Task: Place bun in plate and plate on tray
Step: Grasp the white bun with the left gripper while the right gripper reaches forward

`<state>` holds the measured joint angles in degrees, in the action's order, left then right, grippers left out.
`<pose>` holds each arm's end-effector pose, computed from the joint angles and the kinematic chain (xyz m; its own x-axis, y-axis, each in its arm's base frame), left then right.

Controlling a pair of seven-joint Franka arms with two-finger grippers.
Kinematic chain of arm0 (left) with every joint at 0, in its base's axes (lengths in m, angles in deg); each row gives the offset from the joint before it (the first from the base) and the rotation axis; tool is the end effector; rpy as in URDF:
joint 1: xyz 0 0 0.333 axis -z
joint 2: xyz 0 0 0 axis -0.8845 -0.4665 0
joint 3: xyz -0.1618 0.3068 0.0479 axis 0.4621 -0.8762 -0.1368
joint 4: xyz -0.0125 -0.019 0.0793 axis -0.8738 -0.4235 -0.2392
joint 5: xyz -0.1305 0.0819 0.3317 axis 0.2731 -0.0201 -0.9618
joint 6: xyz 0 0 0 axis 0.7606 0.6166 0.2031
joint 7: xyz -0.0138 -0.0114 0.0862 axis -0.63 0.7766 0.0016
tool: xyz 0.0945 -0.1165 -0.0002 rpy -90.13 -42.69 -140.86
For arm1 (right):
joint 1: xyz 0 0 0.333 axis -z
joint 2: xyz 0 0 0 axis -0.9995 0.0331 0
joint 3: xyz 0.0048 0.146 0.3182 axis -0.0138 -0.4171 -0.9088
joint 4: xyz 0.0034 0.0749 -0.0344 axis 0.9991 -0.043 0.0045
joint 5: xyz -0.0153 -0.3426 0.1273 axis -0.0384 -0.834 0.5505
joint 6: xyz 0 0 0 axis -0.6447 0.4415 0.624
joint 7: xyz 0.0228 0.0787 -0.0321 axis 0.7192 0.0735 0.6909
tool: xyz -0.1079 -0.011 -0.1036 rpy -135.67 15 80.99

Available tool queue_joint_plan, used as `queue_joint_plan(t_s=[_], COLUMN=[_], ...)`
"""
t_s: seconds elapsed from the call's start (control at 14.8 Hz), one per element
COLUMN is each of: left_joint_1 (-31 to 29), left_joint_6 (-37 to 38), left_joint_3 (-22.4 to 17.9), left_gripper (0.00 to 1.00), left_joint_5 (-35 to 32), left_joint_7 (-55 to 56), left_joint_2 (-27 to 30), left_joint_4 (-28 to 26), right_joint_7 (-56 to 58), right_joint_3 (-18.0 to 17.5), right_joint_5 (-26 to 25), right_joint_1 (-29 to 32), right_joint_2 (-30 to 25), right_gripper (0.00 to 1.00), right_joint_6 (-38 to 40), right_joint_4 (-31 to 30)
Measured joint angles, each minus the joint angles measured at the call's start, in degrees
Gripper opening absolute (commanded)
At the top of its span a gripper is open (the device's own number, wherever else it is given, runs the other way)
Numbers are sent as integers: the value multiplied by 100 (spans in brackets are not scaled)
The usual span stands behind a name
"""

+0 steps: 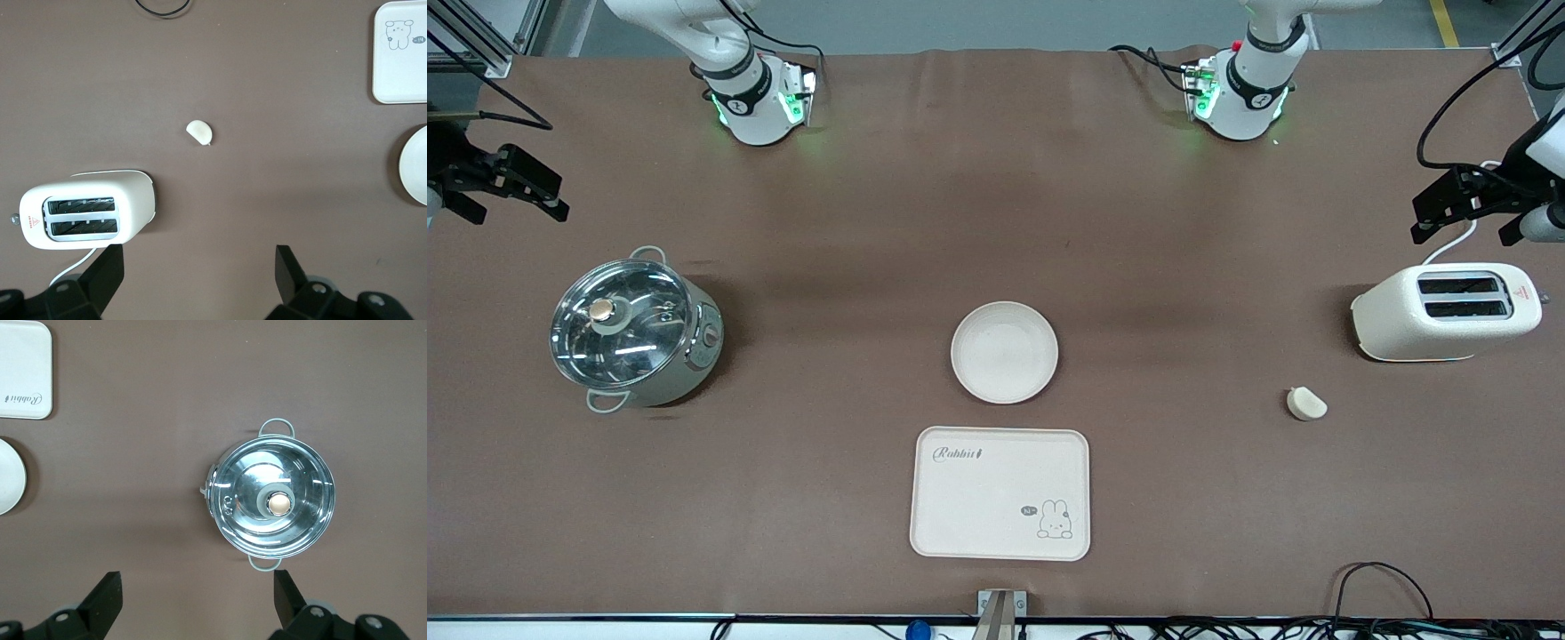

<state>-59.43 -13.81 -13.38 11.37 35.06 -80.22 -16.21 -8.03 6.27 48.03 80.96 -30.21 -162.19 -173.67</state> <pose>0.5236 -0.0266 0.6363 0.9944 -0.0691 0.0798 -0.0669 -0.9973 -0.0298 0.4937 -0.0028 0.6446 0.9989 0.0270 0.0390 0.0270 -0.9996 0.0005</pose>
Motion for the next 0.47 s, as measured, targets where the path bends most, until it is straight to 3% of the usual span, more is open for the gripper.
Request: queue_joint_plan(t_s=[0.34,0.47], left_joint_1=[-12,-87], left_joint_6=[39,120], left_joint_3=[-5,-22], left_gripper=[100,100], left_joint_5=[0,-1], left_joint_7=[3,12], left_joint_2=[-47,-326], left_joint_4=[27,-92], right_joint_7=[0,-1], right_joint_3=[7,37], right_joint_5=[87,290], right_joint_1=[4,31], right_joint_2=[0,0], right_gripper=[100,100], right_joint_6=[0,2], right_joint_4=[0,-1])
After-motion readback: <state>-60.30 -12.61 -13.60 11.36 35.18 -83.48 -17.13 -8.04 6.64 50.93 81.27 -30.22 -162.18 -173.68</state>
